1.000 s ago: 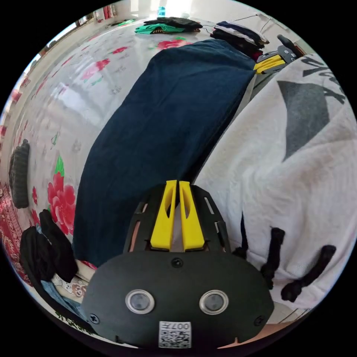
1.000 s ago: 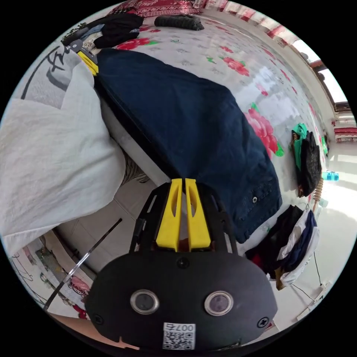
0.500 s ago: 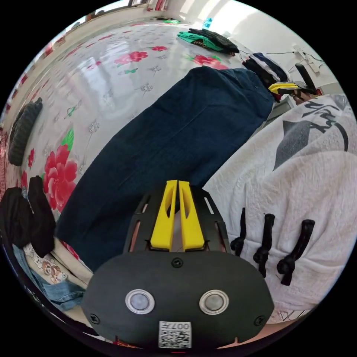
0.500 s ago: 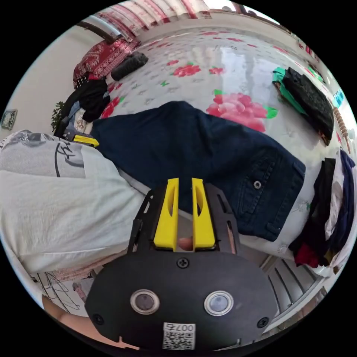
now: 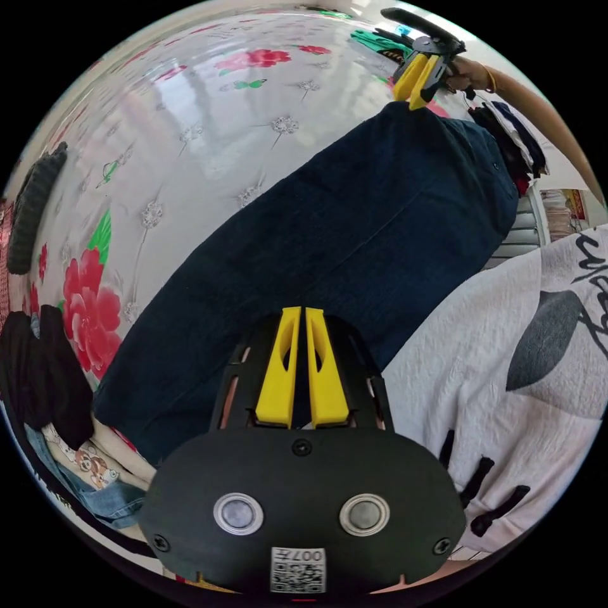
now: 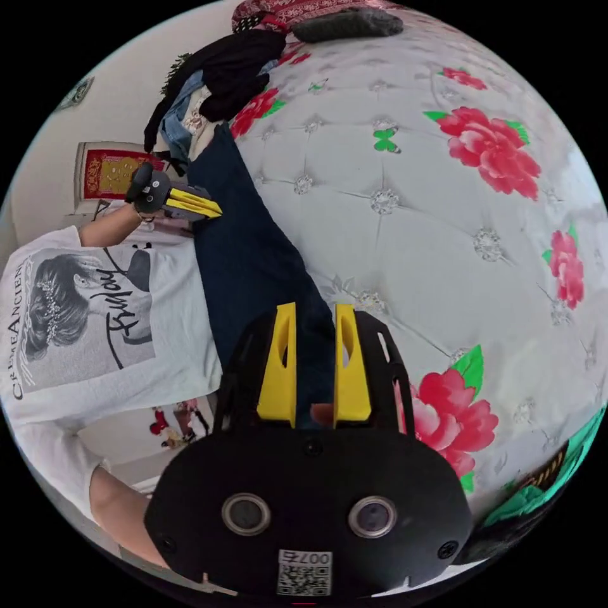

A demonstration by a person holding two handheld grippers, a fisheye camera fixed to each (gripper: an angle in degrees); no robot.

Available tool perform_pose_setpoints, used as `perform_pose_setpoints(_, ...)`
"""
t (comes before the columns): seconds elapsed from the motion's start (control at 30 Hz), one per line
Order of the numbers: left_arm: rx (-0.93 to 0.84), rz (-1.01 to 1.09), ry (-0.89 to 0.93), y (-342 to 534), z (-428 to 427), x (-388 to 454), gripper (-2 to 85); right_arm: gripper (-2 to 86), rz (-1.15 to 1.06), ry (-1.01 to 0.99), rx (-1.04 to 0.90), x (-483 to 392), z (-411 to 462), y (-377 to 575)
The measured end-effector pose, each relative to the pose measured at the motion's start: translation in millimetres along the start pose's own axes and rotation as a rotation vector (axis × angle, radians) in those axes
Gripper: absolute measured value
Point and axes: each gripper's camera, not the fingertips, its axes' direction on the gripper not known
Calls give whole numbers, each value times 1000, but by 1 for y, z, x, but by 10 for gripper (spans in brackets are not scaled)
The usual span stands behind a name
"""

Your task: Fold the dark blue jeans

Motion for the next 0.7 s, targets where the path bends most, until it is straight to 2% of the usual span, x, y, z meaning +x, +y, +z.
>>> perform_pose_setpoints(0.2, -6, -60, 60, -9, -5, -15, -8, 3, -211, -56, -108, -41, -13, 8)
perform_pose_setpoints(0.37, -25, -42, 79, -15, -10, -22, -8, 2, -175, 15, -107, -39, -26, 5)
perform_pose_setpoints(0.5, -38, -28, 86, -18, -14, -25, -8, 2, -64, -23, -26, -3, -55, -19)
perform_pose_setpoints(0.7, -29, -23, 74, -14, -22, -27, -8, 16, 404, 78, 9, 65, -91, -73)
